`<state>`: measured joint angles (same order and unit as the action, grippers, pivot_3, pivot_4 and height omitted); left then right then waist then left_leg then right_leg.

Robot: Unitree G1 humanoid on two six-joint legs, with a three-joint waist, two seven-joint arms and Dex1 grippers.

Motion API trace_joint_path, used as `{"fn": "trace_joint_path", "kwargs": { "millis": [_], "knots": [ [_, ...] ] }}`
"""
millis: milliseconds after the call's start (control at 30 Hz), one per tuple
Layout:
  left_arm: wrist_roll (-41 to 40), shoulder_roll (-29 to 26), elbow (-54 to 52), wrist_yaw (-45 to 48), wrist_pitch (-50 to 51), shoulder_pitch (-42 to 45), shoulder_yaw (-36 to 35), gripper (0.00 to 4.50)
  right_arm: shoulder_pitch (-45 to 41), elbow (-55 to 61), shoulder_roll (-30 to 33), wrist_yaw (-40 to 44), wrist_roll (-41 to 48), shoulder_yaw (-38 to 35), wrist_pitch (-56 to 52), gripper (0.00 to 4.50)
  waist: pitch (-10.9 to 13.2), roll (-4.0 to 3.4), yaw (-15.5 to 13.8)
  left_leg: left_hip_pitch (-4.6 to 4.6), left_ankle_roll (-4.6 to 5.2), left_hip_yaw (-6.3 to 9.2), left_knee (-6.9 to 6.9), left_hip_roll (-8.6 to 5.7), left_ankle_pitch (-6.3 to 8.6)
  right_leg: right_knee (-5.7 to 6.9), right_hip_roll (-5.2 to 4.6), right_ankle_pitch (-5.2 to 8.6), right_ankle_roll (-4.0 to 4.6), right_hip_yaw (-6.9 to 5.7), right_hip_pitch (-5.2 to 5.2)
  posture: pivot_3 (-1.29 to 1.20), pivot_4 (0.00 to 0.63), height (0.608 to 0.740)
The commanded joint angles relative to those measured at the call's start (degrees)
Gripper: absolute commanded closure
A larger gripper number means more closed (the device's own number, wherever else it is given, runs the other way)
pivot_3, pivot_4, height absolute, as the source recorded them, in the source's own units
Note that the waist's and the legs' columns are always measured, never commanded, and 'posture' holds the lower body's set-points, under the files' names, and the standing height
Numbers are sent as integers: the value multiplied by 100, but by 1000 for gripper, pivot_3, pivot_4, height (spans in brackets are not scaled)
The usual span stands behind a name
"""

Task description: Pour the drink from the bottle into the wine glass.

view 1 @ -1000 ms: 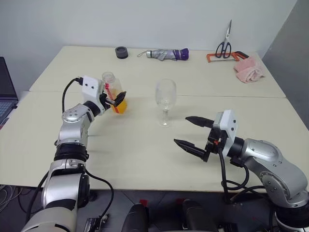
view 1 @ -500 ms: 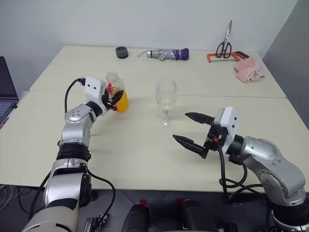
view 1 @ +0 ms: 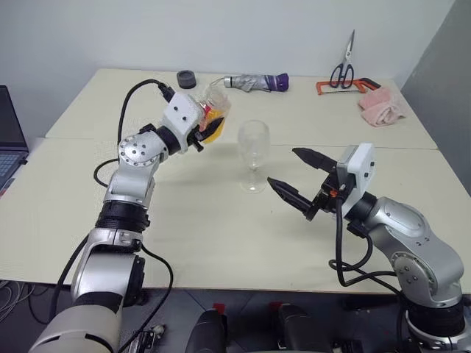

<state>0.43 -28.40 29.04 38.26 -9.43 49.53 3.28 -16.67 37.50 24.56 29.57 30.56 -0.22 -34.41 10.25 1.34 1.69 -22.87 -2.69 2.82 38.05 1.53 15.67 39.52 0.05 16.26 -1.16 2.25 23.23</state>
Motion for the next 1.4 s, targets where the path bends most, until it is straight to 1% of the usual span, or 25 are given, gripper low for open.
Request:
{"fn": "trace_joint_path", "kwargs": {
  "millis": [33, 233, 333, 467, 767, 1067, 1400],
  "knots": [
    [254, 2, -49, -126, -536, 371, 106, 2777, -40, 149, -31, -88, 74, -195, 182, 0, 0, 0, -2, -1, 0, 1, 0, 0, 0, 0, 0, 0, 0, -1, 0, 0, 150, 740],
    [650, -9, 382, -326, -1092, 646, 301, 2778, -58, 157, -94, -245, 22, -133, 144, 0, 0, 0, 2, -1, 0, -1, 0, -1, 0, 1, 0, 0, 0, 1, 0, 0, 150, 740],
    [880, -23, 598, -473, -1408, 790, 397, 2778, 3, 135, -28, -378, -212, -53, 132, 0, 0, 0, 2, 0, 0, -2, 0, -1, 0, 1, 0, 0, 0, 1, 1, 0, 150, 740],
    [1192, -82, 847, -677, -1830, 938, 509, 2781, 31, 112, -52, -445, -318, -29, 172, 0, 0, 0, 0, -1, 0, -1, 0, -2, 0, 1, 0, 0, 0, 0, 1, 0, 150, 740],
    [1840, -241, 1263, -1172, -2632, 1222, 694, 2787, 168, 127, 20, -346, -325, -63, 293, 0, 0, 0, 0, -2, 1, -2, 0, -2, 0, 1, 0, 0, 0, 0, 2, 0, 150, 740],
    [2435, -402, 1653, -1728, -3185, 1449, 941, 2787, 176, 112, 17, -333, -382, -1, 322, 0, 0, 0, -1, -1, 0, -2, 1, -3, 0, 3, 0, 0, 0, 0, 2, 0, 150, 740],
    [2937, -512, 2022, -2248, -3534, 1666, 1178, 2787, 236, 137, 10, -319, -401, 12, 320, 0, 0, 0, 0, -2, 0, -2, 1, -3, 0, 3, 0, 0, 0, -1, 2, 0, 150, 740]
  ]
}}
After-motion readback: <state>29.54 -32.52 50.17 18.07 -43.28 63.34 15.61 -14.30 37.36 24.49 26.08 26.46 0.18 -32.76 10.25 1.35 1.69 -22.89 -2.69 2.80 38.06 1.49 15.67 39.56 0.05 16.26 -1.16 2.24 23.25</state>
